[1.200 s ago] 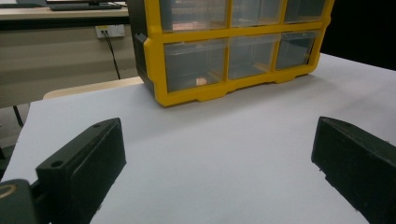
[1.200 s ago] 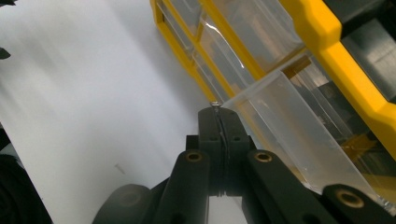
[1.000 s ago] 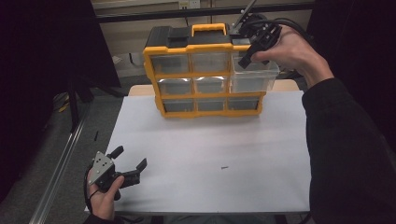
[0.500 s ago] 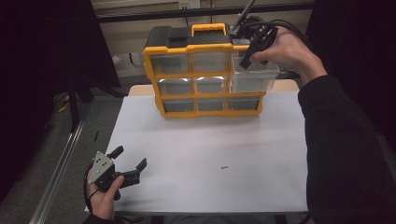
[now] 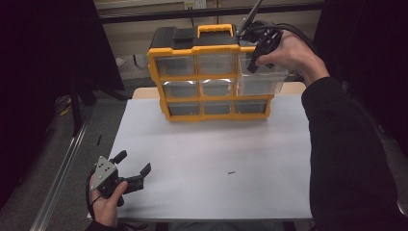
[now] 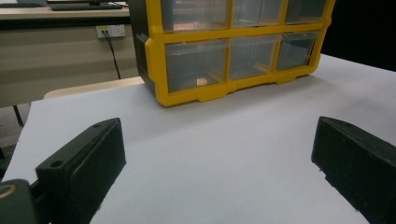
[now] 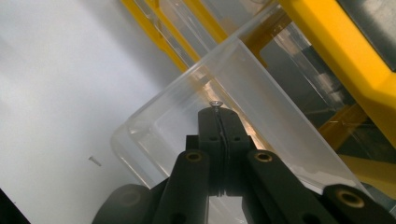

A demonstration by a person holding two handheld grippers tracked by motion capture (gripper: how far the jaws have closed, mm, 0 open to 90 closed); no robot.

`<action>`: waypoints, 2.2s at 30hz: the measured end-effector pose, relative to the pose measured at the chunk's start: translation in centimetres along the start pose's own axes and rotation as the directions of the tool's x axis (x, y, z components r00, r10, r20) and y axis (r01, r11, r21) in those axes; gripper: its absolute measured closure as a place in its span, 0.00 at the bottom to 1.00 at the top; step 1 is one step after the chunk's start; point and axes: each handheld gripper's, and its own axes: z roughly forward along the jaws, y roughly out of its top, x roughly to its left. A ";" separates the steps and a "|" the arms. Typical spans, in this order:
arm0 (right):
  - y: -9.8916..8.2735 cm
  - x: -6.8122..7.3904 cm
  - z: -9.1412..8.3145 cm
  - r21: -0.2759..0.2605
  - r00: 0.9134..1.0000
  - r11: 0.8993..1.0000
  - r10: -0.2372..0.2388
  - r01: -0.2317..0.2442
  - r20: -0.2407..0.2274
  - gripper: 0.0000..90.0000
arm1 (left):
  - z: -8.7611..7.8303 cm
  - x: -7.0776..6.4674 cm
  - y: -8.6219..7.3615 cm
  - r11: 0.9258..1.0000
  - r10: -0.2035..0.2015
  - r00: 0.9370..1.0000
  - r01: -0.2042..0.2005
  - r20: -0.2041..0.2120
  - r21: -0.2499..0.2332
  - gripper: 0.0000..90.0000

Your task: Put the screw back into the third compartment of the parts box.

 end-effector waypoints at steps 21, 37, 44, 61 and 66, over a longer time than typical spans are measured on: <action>-0.4 -0.9 2.1 0.044 0.999 0.998 0.039 -0.038 -0.019 0.98 | 0.0 0.0 0.0 1.000 0.000 1.000 0.000 -0.002 0.004 0.03; -0.5 -1.3 3.1 0.065 0.996 0.995 0.083 -0.082 -0.019 0.98 | 0.0 0.1 0.0 1.000 -0.002 1.000 0.002 -0.002 0.004 0.03; -0.5 -1.4 3.1 0.058 0.996 0.995 0.083 -0.081 -0.022 0.94 | 0.0 0.1 0.0 1.000 -0.003 1.000 0.003 -0.003 0.004 0.03; -0.7 -1.2 2.3 0.013 0.998 0.998 0.065 -0.064 -0.028 0.82 | 0.0 0.1 0.0 1.000 -0.002 1.000 0.002 -0.004 0.004 0.03; -0.8 -1.2 1.9 0.000 0.998 0.998 0.062 -0.062 -0.028 0.75 | 0.0 0.1 0.0 1.000 -0.002 1.000 0.002 -0.004 0.003 0.03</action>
